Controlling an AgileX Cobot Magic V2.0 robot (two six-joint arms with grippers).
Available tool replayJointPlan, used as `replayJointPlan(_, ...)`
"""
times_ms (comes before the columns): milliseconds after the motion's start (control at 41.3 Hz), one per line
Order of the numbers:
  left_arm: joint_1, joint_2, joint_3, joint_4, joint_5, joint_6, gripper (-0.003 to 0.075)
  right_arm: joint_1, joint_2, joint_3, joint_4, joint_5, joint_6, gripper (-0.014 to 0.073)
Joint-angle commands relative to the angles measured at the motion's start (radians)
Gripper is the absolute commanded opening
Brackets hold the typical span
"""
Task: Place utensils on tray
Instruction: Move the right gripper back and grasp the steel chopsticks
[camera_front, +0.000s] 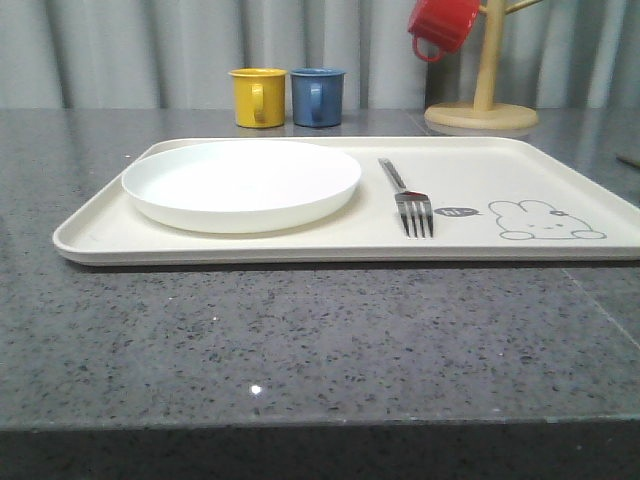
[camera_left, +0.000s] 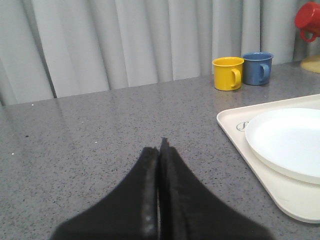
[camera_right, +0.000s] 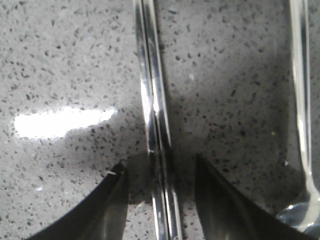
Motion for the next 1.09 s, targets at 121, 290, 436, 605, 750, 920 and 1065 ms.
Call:
replayJointPlan(121,0.000,0.010,-0.029,-0.009,-0.086,-0.008,-0.0019,-0.006,-0.041,-0.022,-0.010,-0.015,-0.012,0.0207)
replayJointPlan(290,0.000,0.010,-0.029,-0.009,-0.086,-0.008,-0.0019,-0.006,-0.043,-0.022,-0.011,-0.008,-0.012,0.0112)
replayJointPlan(436,0.000,0.010,-0.029,-0.009,-0.086,-0.008,-0.0019,-0.006,-0.058,-0.024,-0.014,-0.005,-0.012,0.0083)
replayJointPlan(605,0.000,0.010,-0.029,-0.009,-0.086,-0.008,-0.0019,-0.006,-0.096,-0.029,-0.022,0.013,-0.012,0.0083)
replayJointPlan(750,0.000,0.010,-0.029,-0.009,-0.086,-0.008,-0.0019,0.023,-0.158,-0.032,-0.020,0.050,0.015,0.0083)
replayJointPlan(920,0.000,0.010,-0.029,-0.009,-0.086,-0.008,-0.0019,0.110,-0.198,-0.034,-0.020,0.061,0.129,0.0083)
replayJointPlan(1065,0.000,0.010,-0.029,-0.009,-0.086,-0.008,-0.0019,0.213,-0.194,-0.043,-0.020,0.053,0.213,0.0083)
